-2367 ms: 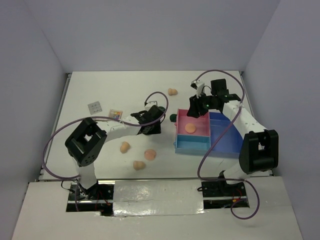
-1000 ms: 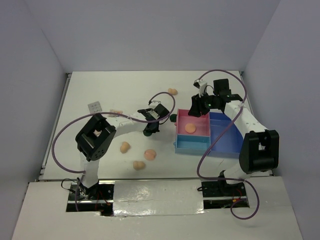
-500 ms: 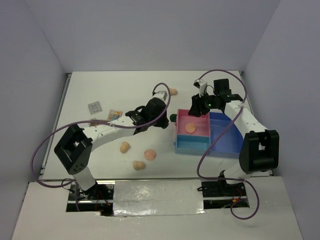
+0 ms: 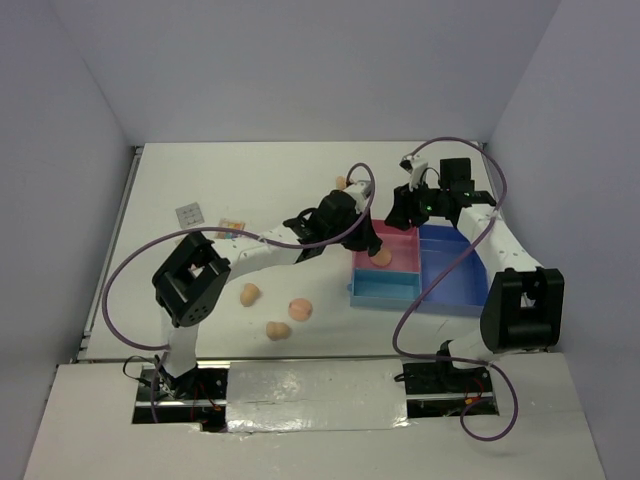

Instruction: Organize the makeup

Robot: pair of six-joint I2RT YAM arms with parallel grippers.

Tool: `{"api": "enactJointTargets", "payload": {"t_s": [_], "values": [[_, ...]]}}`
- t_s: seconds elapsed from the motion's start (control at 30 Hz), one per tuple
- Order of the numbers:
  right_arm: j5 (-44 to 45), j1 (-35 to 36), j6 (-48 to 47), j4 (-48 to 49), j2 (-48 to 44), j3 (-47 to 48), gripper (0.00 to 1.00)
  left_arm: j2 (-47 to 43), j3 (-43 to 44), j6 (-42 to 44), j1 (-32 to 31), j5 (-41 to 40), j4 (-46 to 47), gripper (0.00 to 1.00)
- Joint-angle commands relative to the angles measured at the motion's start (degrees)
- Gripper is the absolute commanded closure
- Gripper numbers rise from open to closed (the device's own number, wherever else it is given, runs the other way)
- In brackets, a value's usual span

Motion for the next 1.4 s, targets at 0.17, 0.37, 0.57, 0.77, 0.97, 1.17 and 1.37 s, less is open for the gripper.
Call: {"api": "enactJointTargets", "payload": {"t_s": [0.17,0.37,0.57,0.77,0.97,1.17,1.37], "values": [[-0.4,-0.8,0.5,2.4,-2.1,0.0,0.48,2.0,3.2,-1.9,-0.5,1.0,2.5,0.68],[-1.1,-0.8,0.7,2.0,-1.5,0.6,0.48,0.5,2.2,-1.6,-0.5,-0.3,2.3,0.62],[-2.9,-0.5,-1.4,-0.7,0.8,3.8,0.48,-4.0,0.3,0.6,-0.4,-3.6,0.1,0.85],[0.3,3.5,-9.5,-7.2,6.1,12.3,0.48,-15.7,-7.8,3.0,1.0,-12.0,-3.7,0.92],[14.5,13.8,-16.3,-12.3,13.9,21.3,0.33,-29.9,-19.2,1.8,4.7,-21.2,-12.0,0.49],[24.4,21.6,-19.0,-14.2,20.4,27.2,0.31,-44.3,-30.5,-1.3,8.3,-26.0,-15.2,0.37],[30.4,26.4,-22.0,-18.7,29.1,32.7,0.31,-54.8,-37.7,-4.3,9.6,-28.5,-17.9,0.35]]}}
